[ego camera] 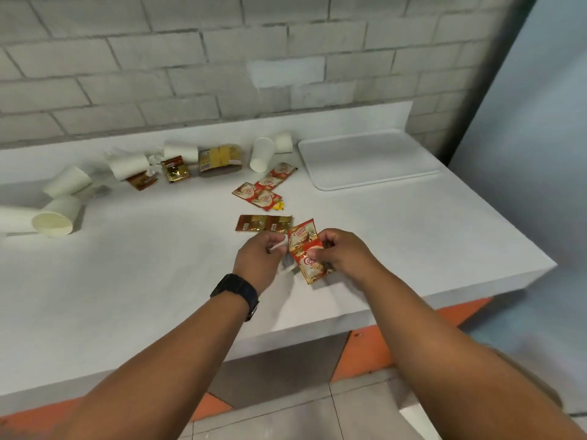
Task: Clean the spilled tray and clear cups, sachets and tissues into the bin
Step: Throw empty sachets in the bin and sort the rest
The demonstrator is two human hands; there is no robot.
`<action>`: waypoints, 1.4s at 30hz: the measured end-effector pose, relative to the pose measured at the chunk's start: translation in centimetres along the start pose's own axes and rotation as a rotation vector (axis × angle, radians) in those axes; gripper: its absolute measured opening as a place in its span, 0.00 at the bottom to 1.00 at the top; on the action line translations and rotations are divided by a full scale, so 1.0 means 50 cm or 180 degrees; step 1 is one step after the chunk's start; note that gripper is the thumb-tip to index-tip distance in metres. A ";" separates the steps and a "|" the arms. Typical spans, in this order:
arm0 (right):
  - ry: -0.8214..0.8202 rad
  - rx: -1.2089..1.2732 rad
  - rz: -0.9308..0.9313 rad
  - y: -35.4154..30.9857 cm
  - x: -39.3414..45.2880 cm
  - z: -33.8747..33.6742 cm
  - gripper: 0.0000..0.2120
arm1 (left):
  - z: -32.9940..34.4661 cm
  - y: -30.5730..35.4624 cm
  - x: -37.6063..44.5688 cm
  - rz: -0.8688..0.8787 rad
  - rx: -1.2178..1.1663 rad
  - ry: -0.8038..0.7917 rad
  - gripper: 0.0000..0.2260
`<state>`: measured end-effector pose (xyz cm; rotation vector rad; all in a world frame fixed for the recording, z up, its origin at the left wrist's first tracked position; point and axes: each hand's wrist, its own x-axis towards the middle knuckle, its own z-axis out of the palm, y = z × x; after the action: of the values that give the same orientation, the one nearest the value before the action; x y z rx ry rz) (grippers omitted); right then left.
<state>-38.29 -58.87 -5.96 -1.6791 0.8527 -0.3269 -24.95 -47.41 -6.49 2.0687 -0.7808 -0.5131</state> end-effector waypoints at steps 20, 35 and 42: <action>0.1200 0.1130 0.1135 0.409 -0.427 -0.545 0.09 | 0.606 0.256 -0.258 0.2102 0.0881 -0.1996 0.14; 0.2010 0.0278 0.2624 0.809 -0.431 -0.573 0.17 | 0.889 0.122 -0.298 0.0998 0.1235 -0.2495 0.11; 0.0838 -0.1078 0.2245 0.854 -0.453 -0.538 0.15 | 0.995 0.095 -0.307 0.0380 0.1098 -0.2672 0.17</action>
<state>-86.19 -65.82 -32.76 -1.5334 1.7019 0.0954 -67.59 -67.35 -29.23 2.0681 -1.5502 -1.2877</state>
